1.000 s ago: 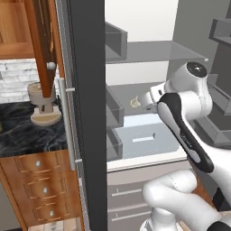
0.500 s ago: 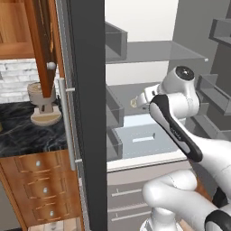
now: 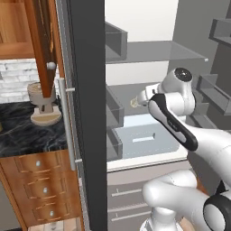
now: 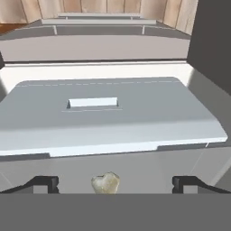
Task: Retrieve the bottle and the shaker from the cabinet and place them next to the mixing bowl on the counter. Then add garlic from the fridge to the mixing bowl.
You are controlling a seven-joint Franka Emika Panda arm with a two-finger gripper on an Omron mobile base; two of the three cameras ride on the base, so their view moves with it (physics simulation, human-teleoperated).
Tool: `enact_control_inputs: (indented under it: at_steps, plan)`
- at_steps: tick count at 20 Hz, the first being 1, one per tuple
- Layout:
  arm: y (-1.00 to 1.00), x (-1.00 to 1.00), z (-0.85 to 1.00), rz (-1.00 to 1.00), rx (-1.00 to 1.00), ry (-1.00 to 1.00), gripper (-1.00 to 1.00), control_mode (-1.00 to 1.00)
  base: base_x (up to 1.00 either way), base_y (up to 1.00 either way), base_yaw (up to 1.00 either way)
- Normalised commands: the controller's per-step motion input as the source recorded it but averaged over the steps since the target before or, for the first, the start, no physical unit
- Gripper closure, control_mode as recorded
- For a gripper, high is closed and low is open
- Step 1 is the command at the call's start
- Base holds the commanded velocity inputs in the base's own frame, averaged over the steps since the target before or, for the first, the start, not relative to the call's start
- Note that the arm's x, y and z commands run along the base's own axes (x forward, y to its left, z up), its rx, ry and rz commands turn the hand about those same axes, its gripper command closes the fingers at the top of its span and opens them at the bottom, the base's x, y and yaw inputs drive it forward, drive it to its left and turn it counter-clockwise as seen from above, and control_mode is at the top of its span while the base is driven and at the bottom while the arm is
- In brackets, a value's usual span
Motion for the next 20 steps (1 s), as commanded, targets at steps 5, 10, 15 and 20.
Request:
enact_control_inputs:
  at_steps: [5, 10, 15, 20]
  plan:
    - [0.00, 0.34, -0.12, -0.05, 0.00, 0.00, -1.00, -1.00, 0.00, 0.00, 0.00]
    - [0.00, 0.29, -0.16, -0.01, 0.00, 0.00, -1.00, -1.00, 0.00, 0.00, 0.00]
    - [0.00, 0.27, -0.12, 0.00, 0.00, 0.00, -1.00, -1.00, 0.00, 0.00, 0.00]
    - [0.00, 0.33, -0.15, 0.00, 0.00, 0.01, -1.00, -1.00, 0.00, 0.00, 0.00]
